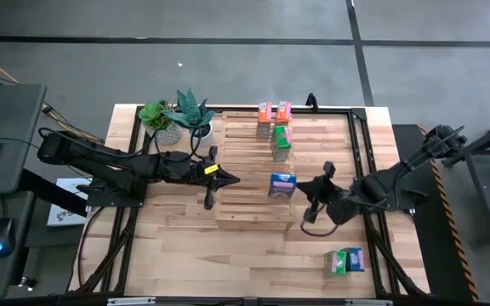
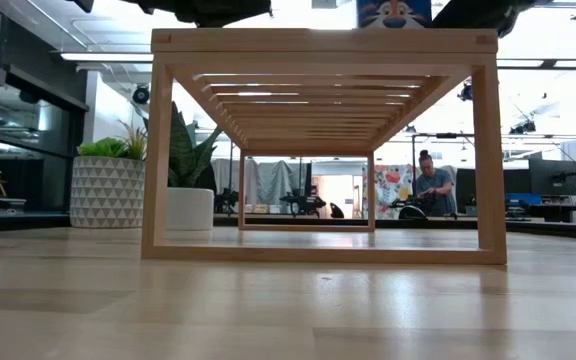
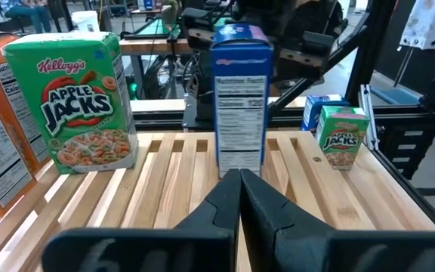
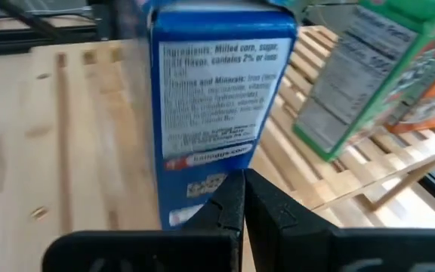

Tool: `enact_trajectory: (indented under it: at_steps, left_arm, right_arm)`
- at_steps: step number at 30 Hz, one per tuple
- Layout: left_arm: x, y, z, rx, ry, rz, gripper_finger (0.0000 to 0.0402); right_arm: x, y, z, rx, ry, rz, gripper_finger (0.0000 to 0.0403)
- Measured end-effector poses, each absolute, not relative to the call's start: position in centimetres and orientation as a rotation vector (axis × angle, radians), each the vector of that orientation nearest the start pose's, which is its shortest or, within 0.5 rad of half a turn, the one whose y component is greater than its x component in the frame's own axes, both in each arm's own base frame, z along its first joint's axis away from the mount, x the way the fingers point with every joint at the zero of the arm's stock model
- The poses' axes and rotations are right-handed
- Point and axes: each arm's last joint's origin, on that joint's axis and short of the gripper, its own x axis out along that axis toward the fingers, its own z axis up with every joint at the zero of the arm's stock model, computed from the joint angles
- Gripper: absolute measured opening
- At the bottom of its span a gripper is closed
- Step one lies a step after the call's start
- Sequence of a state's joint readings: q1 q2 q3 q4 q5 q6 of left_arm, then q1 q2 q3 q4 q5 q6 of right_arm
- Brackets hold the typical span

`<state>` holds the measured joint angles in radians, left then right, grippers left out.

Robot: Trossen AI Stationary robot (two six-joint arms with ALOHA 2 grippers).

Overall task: Stack cereal on shelf
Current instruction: Put the left blue cereal box on the shelf

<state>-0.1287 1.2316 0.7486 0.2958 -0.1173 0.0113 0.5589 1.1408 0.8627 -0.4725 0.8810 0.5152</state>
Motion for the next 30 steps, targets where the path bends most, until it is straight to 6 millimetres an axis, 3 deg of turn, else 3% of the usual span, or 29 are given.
enact_trajectory:
  at_steps: [14, 20, 25, 30]
  left_arm:
    - [27.0, -3.2, 27.3, 0.035, 0.19, -0.013, 0.0]
    - [27.0, -3.2, 27.2, 0.037, 0.207, -0.013, 0.0]
    - [27.0, -3.2, 27.2, 0.037, 0.207, -0.013, 0.0]
    - [27.0, -3.2, 27.3, 0.036, 0.196, -0.013, 0.0]
  right_arm:
    - [21.4, 7.6, 28.1, -0.015, 0.396, -0.612, 0.0]
    - [20.1, 8.6, 28.0, -0.01, 0.484, -0.548, 0.0]
    - [18.9, 10.3, 27.2, 0.072, 0.598, -0.398, 0.0]
    - [18.4, 12.1, 27.0, 0.044, 0.576, -0.267, 0.0]
